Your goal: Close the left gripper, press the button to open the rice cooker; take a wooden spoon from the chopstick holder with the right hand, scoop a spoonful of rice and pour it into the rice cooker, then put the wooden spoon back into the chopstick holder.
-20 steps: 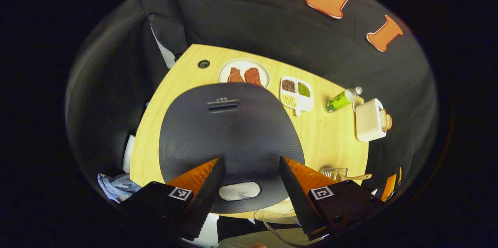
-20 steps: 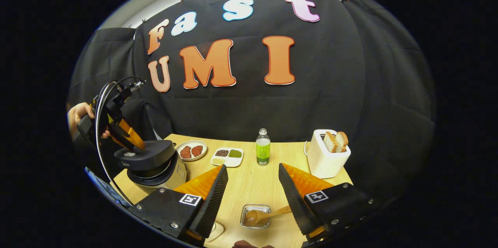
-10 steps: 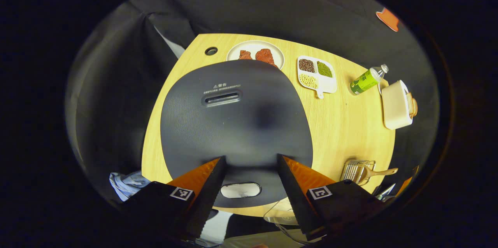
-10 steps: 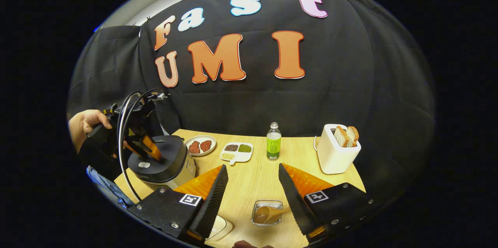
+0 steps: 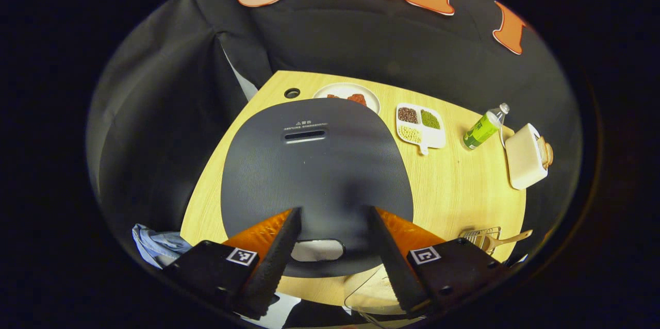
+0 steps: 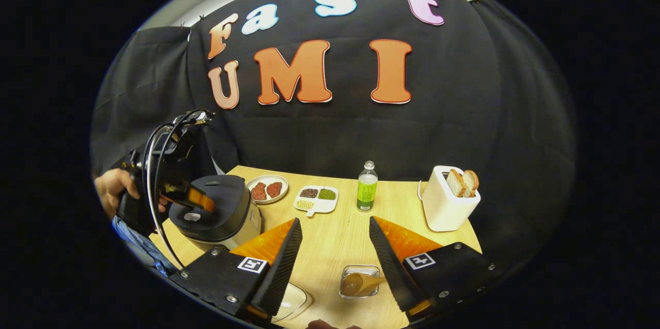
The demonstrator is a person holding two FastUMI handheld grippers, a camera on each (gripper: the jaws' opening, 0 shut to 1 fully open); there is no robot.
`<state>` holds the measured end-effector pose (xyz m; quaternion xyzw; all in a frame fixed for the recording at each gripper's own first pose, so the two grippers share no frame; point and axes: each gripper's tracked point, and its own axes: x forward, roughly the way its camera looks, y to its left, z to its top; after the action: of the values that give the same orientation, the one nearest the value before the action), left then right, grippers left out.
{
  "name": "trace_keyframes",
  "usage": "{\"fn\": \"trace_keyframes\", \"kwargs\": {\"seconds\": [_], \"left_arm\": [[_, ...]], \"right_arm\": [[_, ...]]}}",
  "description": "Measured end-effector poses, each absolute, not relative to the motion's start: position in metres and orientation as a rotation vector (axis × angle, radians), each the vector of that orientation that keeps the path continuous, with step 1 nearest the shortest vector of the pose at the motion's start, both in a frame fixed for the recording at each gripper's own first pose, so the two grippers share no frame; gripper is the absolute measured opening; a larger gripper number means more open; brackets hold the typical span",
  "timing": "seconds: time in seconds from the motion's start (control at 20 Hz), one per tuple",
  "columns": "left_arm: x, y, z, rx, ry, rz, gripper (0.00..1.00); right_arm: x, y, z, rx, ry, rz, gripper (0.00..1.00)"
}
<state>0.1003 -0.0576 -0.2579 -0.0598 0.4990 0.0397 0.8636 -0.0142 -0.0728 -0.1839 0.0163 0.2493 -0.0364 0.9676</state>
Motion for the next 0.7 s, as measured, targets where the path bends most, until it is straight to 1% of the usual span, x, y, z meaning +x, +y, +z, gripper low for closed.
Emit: {"fn": "trace_keyframes", "kwargs": {"seconds": [0.2,0.25,0.3,0.55,0.6,0.65,0.7], "left_arm": [[0.109,-0.058,-0.194,-0.081,0.738,0.052,0.87],[0.103,-0.057,-0.175,-0.068,0.672,0.044,0.92],[0.101,-0.056,-0.159,-0.061,0.608,0.035,0.87],[0.088,-0.044,-0.077,-0.059,0.325,0.032,0.87],[0.088,-0.042,-0.065,-0.058,0.273,0.032,0.91],[0.087,-0.038,-0.054,-0.054,0.229,0.032,0.87],[0.083,-0.035,-0.042,-0.049,0.186,0.035,0.91]], "right_arm": [[-0.002,-0.071,-0.157,0.003,0.433,-0.094,0.82],[0.001,-0.068,-0.150,0.000,0.410,-0.096,0.82],[0.004,-0.065,-0.143,0.000,0.386,-0.097,0.82],[0.015,-0.054,-0.097,-0.024,0.256,-0.098,0.82],[0.016,-0.052,-0.084,-0.025,0.221,-0.098,0.82],[0.013,-0.046,-0.072,-0.026,0.191,-0.096,0.82],[0.012,-0.045,-0.061,-0.027,0.163,-0.093,0.82]]}}
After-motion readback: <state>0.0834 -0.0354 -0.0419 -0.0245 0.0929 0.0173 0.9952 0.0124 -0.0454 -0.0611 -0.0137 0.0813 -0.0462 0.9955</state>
